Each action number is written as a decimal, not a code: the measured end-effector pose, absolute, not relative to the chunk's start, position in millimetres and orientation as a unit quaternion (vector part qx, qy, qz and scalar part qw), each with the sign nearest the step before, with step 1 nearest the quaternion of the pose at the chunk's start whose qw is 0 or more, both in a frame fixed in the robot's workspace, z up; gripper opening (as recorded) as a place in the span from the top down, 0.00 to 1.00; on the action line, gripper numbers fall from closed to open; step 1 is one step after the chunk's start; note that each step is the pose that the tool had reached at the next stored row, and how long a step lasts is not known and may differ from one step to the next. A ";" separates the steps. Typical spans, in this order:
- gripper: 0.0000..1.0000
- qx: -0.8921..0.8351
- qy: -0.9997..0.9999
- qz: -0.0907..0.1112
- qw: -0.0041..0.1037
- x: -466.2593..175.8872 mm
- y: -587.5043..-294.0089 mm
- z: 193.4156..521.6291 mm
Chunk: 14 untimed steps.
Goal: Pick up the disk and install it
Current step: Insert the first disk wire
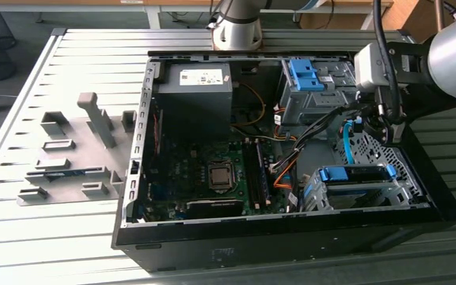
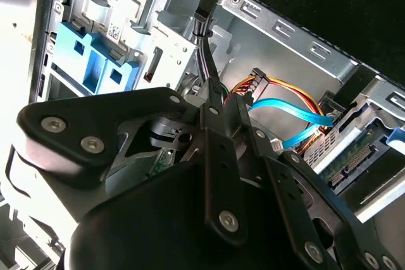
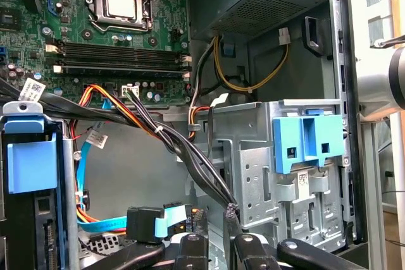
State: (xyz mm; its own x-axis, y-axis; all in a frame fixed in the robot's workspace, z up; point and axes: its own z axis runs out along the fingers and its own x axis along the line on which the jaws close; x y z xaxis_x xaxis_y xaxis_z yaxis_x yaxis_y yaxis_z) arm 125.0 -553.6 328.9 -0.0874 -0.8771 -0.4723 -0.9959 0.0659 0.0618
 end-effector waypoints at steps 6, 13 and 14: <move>0.76 -0.657 0.713 0.189 0.158 125.0 -553.6 333.0; 0.76 -0.657 0.713 0.188 0.157 125.0 -553.6 337.0; 0.76 -0.657 0.713 0.188 0.157 125.0 -553.6 337.0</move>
State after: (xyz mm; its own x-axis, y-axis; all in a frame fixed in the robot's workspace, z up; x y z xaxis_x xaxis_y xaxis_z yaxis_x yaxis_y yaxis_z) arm 125.0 -553.6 337.0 -0.0873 -0.8776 -0.4714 -0.9959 0.0659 0.0617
